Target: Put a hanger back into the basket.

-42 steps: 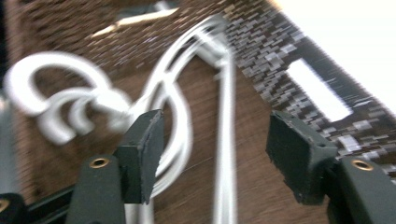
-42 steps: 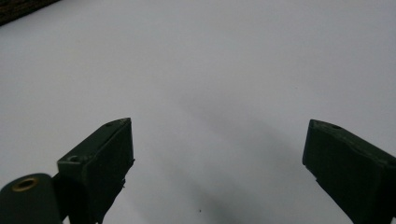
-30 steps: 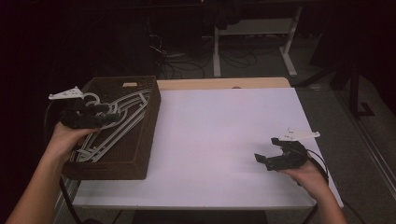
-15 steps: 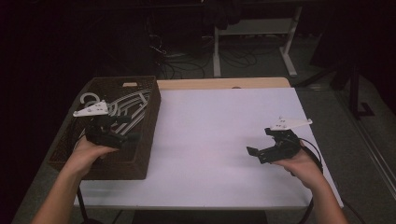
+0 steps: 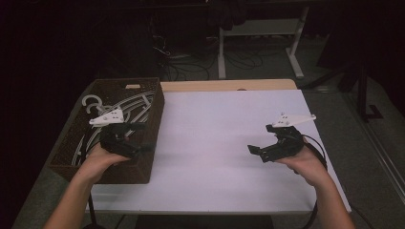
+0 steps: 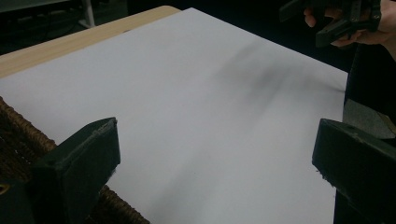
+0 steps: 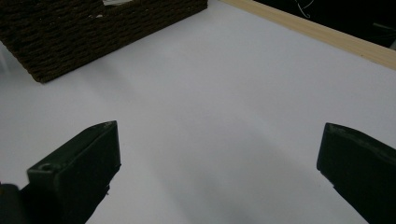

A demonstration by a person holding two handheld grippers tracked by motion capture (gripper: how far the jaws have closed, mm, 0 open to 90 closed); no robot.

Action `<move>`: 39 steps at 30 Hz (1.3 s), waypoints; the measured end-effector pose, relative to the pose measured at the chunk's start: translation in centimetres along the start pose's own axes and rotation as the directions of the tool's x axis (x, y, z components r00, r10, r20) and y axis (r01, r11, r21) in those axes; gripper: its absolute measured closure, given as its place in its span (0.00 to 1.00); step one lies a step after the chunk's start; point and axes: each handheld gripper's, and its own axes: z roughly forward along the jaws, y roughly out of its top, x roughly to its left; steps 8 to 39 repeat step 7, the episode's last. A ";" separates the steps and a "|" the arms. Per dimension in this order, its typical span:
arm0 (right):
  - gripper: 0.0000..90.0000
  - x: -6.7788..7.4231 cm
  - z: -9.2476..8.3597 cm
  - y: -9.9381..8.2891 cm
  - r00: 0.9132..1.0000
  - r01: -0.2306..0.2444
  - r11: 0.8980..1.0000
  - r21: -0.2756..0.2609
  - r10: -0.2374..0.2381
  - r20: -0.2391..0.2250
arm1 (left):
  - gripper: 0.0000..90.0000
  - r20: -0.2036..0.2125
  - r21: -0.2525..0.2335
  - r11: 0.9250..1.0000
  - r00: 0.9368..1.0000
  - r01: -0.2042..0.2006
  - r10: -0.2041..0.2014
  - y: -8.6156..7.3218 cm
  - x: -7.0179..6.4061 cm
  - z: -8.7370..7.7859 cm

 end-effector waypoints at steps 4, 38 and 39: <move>0.00 0.0 0.0 0.0 1.000 0.000 1.000 -0.002 0.000 -0.001 | 0.01 0.001 0.001 1.000 1.000 -0.001 0.001 0.0 0.0 0.0; 0.00 0.0 0.0 0.0 1.000 0.001 1.000 -0.002 -0.001 -0.001 | 0.01 0.001 -0.005 1.000 1.000 -0.004 0.004 0.0 0.0 -0.1; 0.00 0.0 0.0 0.0 1.000 0.001 1.000 -0.002 -0.001 -0.001 | 0.01 0.001 -0.005 1.000 1.000 -0.004 0.004 0.0 0.0 -0.1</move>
